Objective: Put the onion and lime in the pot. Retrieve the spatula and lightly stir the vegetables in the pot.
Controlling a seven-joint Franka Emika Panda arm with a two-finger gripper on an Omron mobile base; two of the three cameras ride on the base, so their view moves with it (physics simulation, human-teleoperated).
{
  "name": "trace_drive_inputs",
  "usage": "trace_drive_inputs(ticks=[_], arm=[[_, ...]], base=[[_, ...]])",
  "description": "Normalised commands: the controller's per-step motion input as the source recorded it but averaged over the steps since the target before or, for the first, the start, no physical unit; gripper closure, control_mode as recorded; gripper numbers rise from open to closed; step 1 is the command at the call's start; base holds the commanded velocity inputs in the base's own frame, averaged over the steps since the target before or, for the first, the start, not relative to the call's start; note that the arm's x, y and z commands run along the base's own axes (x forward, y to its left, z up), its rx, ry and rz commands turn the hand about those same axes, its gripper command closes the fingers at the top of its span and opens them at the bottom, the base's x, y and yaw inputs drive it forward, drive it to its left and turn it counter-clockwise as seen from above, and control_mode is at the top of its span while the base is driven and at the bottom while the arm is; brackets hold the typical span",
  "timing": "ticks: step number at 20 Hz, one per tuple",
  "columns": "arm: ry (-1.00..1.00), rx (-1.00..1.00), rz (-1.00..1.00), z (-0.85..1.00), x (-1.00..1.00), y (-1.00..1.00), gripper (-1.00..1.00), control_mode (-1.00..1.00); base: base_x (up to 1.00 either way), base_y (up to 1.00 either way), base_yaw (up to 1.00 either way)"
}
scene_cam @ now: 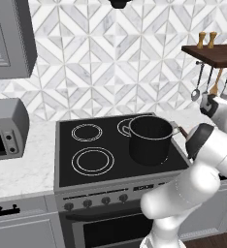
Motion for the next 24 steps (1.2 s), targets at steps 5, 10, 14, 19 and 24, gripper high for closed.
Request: trace_drive_inputs(ticks=[5,10,14,19,24], arm=[[-0.01,0.00,0.11,-0.30,0.09,0.00,-1.00,-1.00],[0.00,0.00,0.03,-0.14,0.29,0.00,-1.00,-1.00],[0.00,0.00,0.00,-0.12,0.34,0.00,-1.00,-1.00],[0.00,0.00,0.00,-0.23,0.21,0.00,-1.00,-1.00],[0.00,0.00,0.00,-0.25,0.22,-0.03,-1.00,-1.00]], base=[[0.00,0.00,0.00],[0.00,0.00,0.00],[0.00,0.00,0.00],[0.00,0.00,0.00],[0.00,0.00,0.00]])
